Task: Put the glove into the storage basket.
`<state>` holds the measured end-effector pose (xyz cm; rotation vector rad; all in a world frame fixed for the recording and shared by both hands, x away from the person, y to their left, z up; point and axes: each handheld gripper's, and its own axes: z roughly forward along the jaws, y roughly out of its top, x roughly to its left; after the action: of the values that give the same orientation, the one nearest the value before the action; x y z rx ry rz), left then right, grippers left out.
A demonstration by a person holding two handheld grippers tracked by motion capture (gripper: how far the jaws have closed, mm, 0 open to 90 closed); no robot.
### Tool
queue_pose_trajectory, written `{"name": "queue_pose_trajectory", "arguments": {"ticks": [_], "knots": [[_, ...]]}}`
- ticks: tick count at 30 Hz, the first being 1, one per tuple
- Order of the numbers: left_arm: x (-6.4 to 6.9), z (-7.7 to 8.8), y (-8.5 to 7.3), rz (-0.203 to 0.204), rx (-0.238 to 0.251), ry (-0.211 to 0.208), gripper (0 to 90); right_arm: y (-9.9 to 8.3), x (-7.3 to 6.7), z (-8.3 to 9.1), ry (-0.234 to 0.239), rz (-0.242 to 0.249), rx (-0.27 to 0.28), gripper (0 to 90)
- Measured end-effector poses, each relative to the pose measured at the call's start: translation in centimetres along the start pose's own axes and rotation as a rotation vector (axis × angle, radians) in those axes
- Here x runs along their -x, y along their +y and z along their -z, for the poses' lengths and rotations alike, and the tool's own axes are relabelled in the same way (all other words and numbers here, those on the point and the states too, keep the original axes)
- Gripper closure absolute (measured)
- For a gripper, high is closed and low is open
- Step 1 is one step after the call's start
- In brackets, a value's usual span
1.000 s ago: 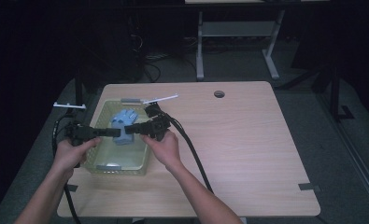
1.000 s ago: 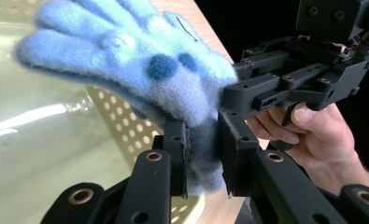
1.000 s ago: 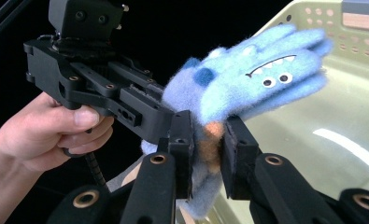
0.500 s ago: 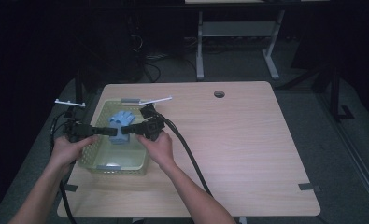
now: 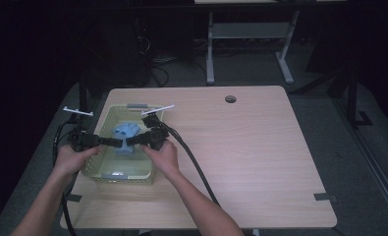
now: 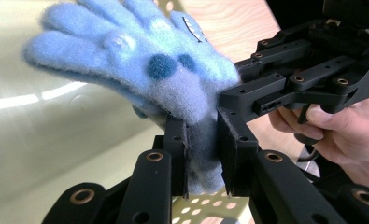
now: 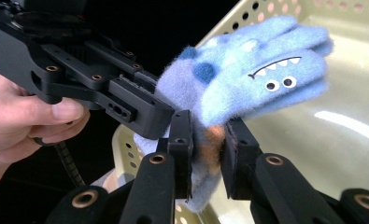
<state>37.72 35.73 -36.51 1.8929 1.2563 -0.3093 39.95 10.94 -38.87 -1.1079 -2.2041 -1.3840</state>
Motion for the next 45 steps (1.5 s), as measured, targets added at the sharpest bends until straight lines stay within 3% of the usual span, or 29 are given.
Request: {"name": "queue_pose_trajectory", "arguments": {"ticks": [16, 30, 31, 34, 40, 45], "knots": [[-0.3, -1.3, -0.3, -0.014, -0.055, 0.069, 74.7, -0.8, 1.1, -1.5, -0.018, -0.012, -0.052, 73.8], [-0.3, -2.3, 0.0, -0.022, -0.089, 0.090, 75.1, -0.8, 1.6, -1.0, -0.043, -0.014, -0.082, 71.0], [-0.3, -2.4, 0.0, -0.015, -0.088, 0.089, 75.1, -0.7, 1.6, -1.0, -0.049, -0.033, -0.090, 70.8], [-0.5, -2.6, 0.0, -0.016, -0.099, 0.099, 75.1, -0.6, 1.7, -0.9, -0.075, -0.020, -0.101, 70.6], [-0.4, -3.4, 0.0, -0.014, -0.137, 0.155, 75.2, -0.7, 1.6, -0.6, -0.111, -0.009, -0.120, 70.7], [0.1, -4.8, 0.0, -0.016, -0.192, 0.236, 75.2, -0.8, 1.4, -0.4, -0.128, 0.001, -0.122, 70.6]]}}
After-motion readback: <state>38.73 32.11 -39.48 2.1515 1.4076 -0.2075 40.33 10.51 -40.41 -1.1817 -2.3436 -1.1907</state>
